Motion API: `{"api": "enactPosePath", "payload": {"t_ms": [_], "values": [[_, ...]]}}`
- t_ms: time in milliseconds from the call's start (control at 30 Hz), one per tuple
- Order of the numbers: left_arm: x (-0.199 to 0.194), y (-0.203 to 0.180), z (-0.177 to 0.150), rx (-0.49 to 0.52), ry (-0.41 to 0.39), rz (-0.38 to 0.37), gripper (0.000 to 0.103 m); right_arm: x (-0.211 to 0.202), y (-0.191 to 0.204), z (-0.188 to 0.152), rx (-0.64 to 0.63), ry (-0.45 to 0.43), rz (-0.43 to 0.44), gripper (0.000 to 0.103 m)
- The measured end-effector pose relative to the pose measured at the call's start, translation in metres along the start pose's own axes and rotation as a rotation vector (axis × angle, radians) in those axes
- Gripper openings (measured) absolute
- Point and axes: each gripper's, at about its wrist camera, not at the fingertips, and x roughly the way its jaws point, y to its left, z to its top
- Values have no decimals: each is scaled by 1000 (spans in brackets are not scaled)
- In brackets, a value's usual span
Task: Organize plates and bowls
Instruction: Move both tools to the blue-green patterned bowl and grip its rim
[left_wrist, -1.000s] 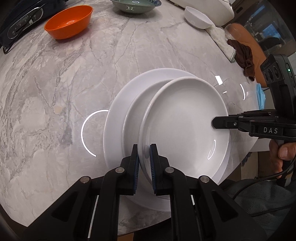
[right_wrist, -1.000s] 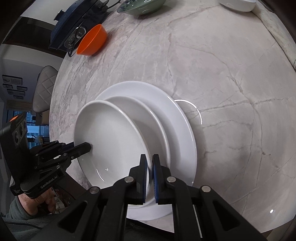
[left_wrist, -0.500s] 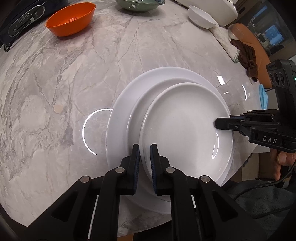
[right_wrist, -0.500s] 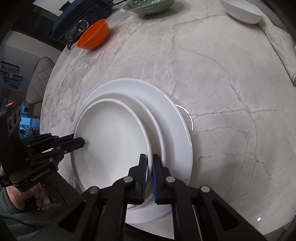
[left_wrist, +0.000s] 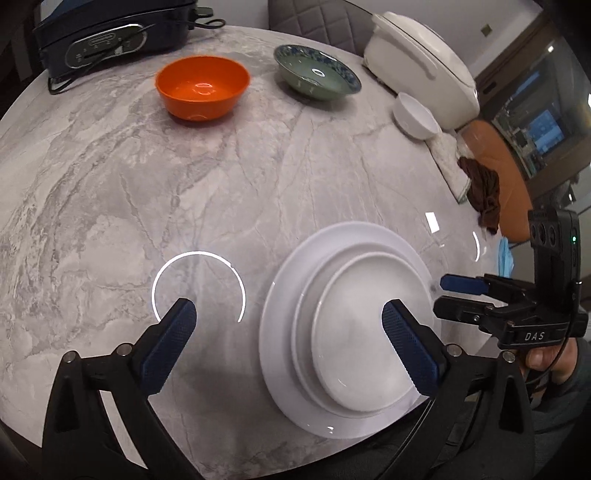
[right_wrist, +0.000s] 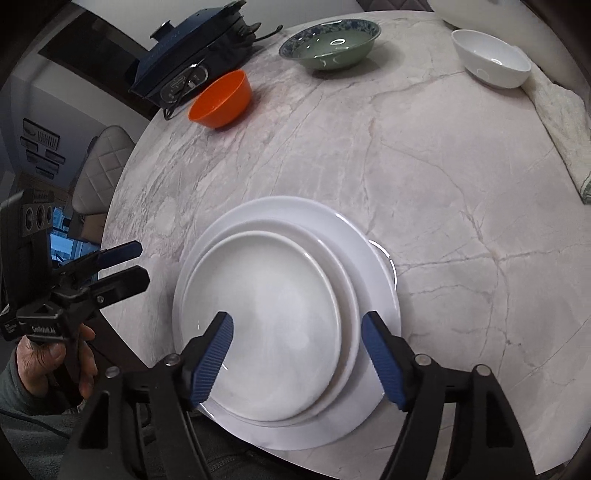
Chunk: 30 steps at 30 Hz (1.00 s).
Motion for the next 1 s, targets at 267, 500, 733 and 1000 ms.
{"api": "enactPosePath", "payload": {"t_ms": [267,500,733,1000], "values": [[-39,42,57,-90,-112,-100,102,-48,-41,34,191,-163,74,75],[-42,51,170,-33,-88,-35,102,-81,-58,111,227,-295,71,75],[1,41,275,29,-20,39,102,-73,-68,206,197,-323,102,75],[79,26,351,105,89,6,100,-11,-94,262,326,-218,117,74]]}}
